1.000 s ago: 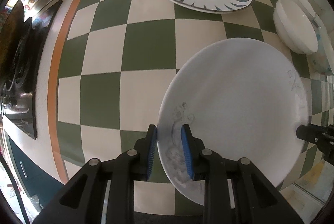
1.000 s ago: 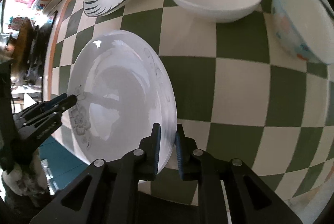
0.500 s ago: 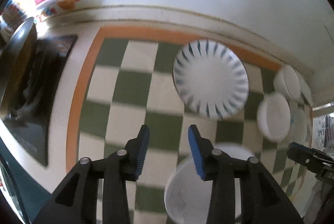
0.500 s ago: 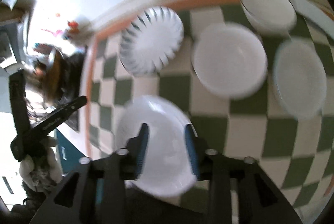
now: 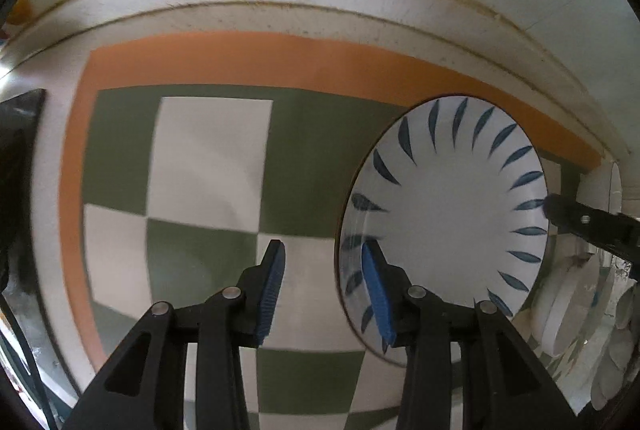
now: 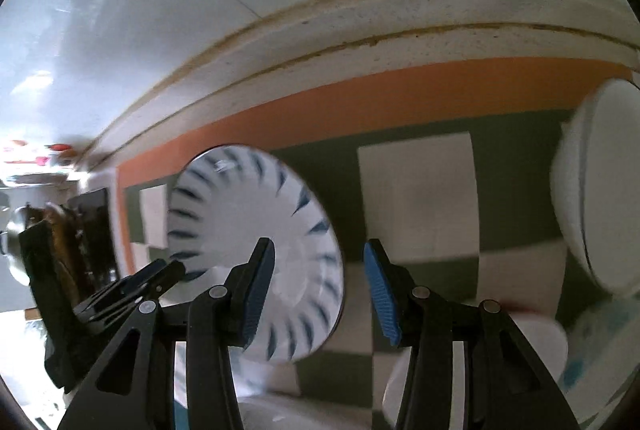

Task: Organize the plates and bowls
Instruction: 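Open the left gripper and grasp the blue-striped plate by its rim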

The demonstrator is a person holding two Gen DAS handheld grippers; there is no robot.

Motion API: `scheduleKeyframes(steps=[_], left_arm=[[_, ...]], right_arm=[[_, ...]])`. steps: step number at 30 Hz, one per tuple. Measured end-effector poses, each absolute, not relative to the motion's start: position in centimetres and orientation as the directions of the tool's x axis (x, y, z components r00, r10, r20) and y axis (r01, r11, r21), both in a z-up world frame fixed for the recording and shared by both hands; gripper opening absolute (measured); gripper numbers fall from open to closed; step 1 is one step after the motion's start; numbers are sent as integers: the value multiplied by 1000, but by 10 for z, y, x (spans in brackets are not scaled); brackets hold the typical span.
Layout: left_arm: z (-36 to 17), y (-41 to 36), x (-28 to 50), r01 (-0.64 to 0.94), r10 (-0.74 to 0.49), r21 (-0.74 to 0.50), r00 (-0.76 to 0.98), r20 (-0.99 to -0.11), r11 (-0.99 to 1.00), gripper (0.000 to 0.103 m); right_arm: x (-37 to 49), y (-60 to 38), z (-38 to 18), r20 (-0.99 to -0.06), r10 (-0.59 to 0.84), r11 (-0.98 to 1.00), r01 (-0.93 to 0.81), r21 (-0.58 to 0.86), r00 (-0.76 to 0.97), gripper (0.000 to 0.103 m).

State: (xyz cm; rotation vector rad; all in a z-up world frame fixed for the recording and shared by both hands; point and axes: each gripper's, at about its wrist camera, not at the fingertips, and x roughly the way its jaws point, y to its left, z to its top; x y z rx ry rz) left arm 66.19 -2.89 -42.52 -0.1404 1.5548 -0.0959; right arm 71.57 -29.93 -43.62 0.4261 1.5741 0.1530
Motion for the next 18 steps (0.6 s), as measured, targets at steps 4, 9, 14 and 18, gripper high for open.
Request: scheduleKeyframes(steps=[4, 9, 14, 18], left_arm=[[-427, -33, 664, -5, -222, -222, 29, -975, 975, 14], [-425, -37, 660, 9, -196, -196, 36, -980, 981, 15], [-409, -35, 648, 17, -191, -191, 58, -980, 981, 15], [-392, -40, 648, 19, -199, -198, 75, -977, 980, 15]], right_arm=[[724, -296, -458, -927, 370, 915, 192, 355, -51, 20], [723, -289, -457, -933, 356, 923, 175, 344, -43, 15], [715, -287, -448, -931, 363, 921, 162, 353, -35, 15], [706, -288, -423, -928, 372, 918, 151, 366, -13, 14]])
